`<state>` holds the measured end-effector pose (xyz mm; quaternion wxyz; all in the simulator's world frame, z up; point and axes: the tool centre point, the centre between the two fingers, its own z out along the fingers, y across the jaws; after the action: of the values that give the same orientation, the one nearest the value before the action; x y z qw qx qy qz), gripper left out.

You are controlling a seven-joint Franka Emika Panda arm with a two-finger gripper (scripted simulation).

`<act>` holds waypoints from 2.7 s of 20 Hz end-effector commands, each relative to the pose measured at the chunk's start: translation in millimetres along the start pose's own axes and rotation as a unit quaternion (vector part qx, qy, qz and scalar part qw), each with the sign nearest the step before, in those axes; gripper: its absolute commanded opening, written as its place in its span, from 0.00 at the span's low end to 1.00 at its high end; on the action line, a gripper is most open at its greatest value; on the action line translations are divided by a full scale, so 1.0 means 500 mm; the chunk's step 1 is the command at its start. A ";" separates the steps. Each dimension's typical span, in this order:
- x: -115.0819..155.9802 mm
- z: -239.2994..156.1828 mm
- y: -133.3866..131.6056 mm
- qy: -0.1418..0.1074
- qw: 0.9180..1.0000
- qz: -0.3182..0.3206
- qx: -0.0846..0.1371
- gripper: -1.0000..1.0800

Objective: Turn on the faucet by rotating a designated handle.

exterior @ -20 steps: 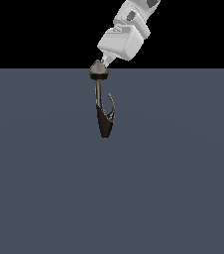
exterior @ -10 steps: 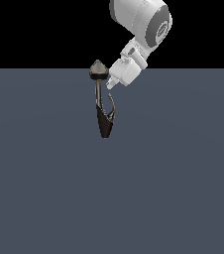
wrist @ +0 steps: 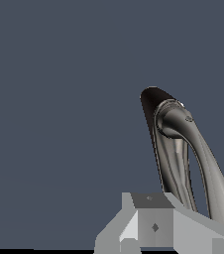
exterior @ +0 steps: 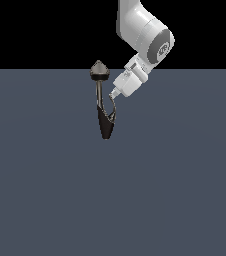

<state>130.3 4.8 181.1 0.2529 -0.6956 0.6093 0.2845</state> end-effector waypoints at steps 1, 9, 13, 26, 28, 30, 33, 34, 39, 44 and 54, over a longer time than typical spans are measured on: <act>0.005 0.003 -0.003 -0.002 1.000 0.005 0.002 0.00; 0.001 0.004 0.010 -0.002 1.000 0.005 0.001 0.00; -0.004 0.004 0.026 -0.002 1.000 0.005 0.001 0.00; -0.025 0.004 0.085 -0.002 1.000 0.005 0.002 0.00; -0.027 0.004 0.090 -0.002 1.000 0.005 0.002 0.00; -0.013 0.000 0.088 0.001 1.000 0.007 0.007 0.00; -0.007 0.001 0.106 0.000 1.000 0.007 0.006 0.00; -0.006 0.001 0.112 0.000 1.000 0.007 0.005 0.00; 0.004 0.003 0.144 -0.001 1.000 0.006 0.004 0.00; 0.015 0.004 0.178 -0.002 1.000 0.005 0.002 0.00; 0.100 0.004 0.213 -0.002 1.000 0.004 0.002 0.00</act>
<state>41.5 -18.2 170.2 0.2639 -0.7035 0.5976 0.2799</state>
